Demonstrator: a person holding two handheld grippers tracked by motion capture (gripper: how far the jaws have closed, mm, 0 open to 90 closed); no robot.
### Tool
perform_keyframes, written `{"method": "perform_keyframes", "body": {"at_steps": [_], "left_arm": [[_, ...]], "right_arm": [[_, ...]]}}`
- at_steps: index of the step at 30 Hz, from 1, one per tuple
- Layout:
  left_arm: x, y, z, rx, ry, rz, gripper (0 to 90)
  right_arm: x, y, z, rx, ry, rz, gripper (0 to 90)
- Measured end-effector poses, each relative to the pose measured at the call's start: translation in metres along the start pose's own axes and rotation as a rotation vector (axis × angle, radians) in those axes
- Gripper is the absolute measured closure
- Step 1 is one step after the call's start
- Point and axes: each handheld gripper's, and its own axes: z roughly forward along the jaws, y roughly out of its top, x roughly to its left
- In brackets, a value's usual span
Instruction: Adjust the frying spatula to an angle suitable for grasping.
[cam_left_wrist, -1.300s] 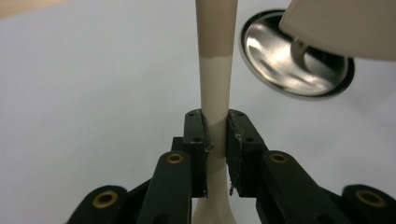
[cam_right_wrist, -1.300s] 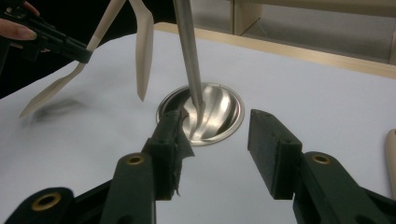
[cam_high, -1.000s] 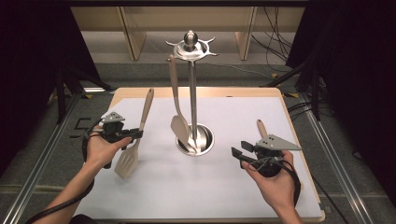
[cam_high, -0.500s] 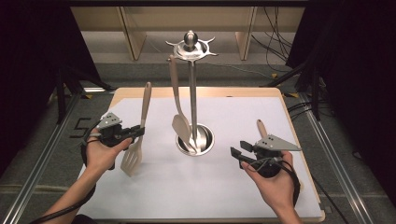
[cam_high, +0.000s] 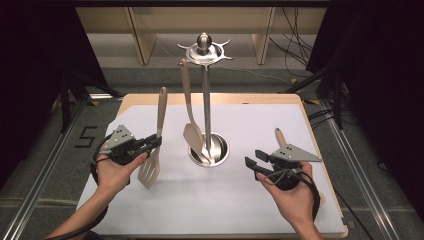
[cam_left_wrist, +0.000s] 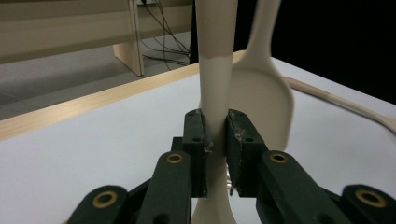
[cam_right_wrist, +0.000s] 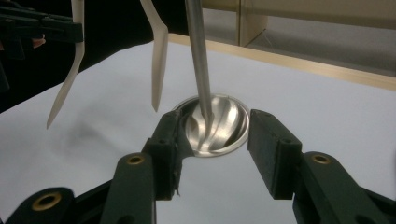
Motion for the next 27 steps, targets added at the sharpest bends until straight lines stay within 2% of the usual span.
{"method": "perform_keyframes", "body": {"at_steps": [3,6,9,12,14,15,17,19,23,24,26,27], "left_arm": [[-0.009,0.002,-0.001,-0.016,-0.024,0.012,78.4],[-0.02,0.006,-0.002,-0.036,-0.048,0.024,78.4],[-0.025,0.007,-0.003,-0.035,-0.06,0.034,78.4],[-0.031,0.008,-0.003,-0.036,-0.072,0.041,78.4],[-0.036,0.009,-0.003,-0.038,-0.085,0.048,78.3],[-0.038,0.01,-0.002,-0.039,-0.089,0.05,78.3],[-0.043,0.011,0.0,-0.037,-0.103,0.059,78.3],[-0.046,0.013,0.002,-0.036,-0.113,0.069,78.4],[-0.054,0.018,0.006,-0.042,-0.131,0.077,78.3],[-0.056,0.019,0.007,-0.042,-0.135,0.079,78.3],[-0.061,0.02,0.009,-0.042,-0.142,0.078,78.3],[-0.063,0.021,0.011,-0.041,-0.155,0.094,78.3]], "right_arm": [[0.002,0.002,-0.001,0.003,-0.003,0.006,56.3],[0.004,0.006,0.0,-0.014,0.018,-0.016,56.4],[0.007,0.007,-0.001,-0.004,0.01,-0.005,56.5],[0.009,0.009,-0.001,-0.009,0.017,-0.019,56.7],[0.012,0.011,0.0,-0.025,0.038,-0.033,56.9],[0.015,0.014,-0.001,-0.027,0.03,-0.046,57.1],[0.018,0.016,-0.001,-0.028,0.037,-0.035,57.1],[0.02,0.02,0.001,-0.055,0.058,-0.071,57.3],[0.028,0.027,0.001,-0.056,0.068,-0.063,57.7],[0.028,0.029,0.002,-0.076,0.068,-0.086,57.9],[0.032,0.032,0.003,-0.075,0.071,-0.073,58.1],[0.033,0.033,0.004,-0.073,0.08,-0.067,58.1]]}}
